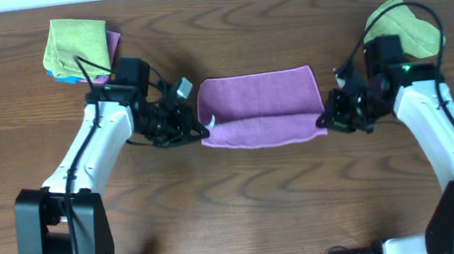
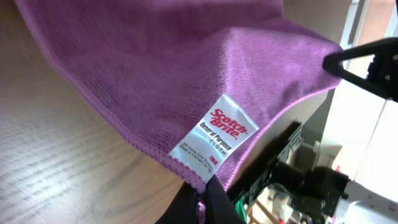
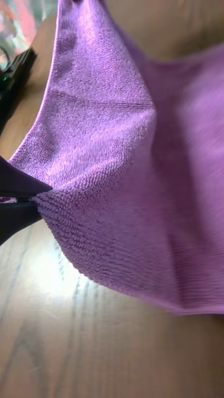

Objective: Fold the cloth
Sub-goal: 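Lower the cloth and fold it in half lengthwise with both grippers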

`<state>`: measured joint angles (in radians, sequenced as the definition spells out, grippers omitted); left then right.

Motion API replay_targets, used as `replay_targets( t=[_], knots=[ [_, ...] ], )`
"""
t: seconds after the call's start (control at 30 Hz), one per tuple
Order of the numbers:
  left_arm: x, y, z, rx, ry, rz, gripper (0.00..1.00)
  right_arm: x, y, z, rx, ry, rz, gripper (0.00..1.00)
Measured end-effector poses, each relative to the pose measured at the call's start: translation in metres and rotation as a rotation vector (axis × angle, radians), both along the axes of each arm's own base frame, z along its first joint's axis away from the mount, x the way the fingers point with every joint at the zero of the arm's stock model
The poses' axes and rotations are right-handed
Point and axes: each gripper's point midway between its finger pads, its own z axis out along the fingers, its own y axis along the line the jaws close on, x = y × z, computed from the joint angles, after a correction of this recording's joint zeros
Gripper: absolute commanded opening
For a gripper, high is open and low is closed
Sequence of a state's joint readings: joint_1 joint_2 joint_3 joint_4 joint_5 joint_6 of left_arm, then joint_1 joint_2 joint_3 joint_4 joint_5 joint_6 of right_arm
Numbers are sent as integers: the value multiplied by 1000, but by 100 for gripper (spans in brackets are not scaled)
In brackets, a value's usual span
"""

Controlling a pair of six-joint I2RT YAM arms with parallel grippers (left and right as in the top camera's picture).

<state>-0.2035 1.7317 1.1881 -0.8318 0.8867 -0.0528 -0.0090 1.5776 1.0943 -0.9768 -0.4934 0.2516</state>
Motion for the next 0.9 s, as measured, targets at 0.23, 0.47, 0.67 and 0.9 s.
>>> replay_targets(
  t=[0.23, 0.47, 0.67, 0.9],
  knots=[
    [-14, -4, -13, 13, 30, -25, 6, -13, -5, -24, -36, 31, 0, 2],
    [23, -6, -12, 20, -109, 39, 6, 34, -9, -17, -59, -172, -20, 1],
    [59, -7, -7, 33, -226, 121, 6, 76, -14, -3, -88, -360, -42, 1],
    [88, -13, -5, 96, -351, 187, 6, 116, -2, 3, -132, -528, -28, 1]
  ],
)
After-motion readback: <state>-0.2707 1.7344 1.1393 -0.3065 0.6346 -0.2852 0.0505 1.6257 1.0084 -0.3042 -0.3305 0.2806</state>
